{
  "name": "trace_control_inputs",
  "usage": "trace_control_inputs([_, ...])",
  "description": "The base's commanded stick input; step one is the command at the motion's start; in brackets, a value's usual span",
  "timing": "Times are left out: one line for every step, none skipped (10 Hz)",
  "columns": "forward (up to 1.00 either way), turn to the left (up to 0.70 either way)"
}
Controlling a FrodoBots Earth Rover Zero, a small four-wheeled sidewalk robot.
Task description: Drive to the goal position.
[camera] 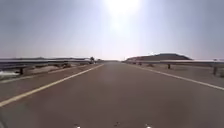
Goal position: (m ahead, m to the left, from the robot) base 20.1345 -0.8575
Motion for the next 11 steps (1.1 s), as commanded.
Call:
trace_control_inputs([0.70,0.00])
trace_control_inputs([0.70,0.00])
trace_control_inputs([0.70,0.00])
trace_control_inputs([0.70,0.00])
trace_control_inputs([0.70,0.00])
trace_control_inputs([0.70,0.00])
trace_control_inputs([0.70,0.00])
trace_control_inputs([0.70,0.00])
trace_control_inputs([0.70,0.00])
trace_control_inputs([0.70,0.00])
trace_control_inputs([0.70,0.00])
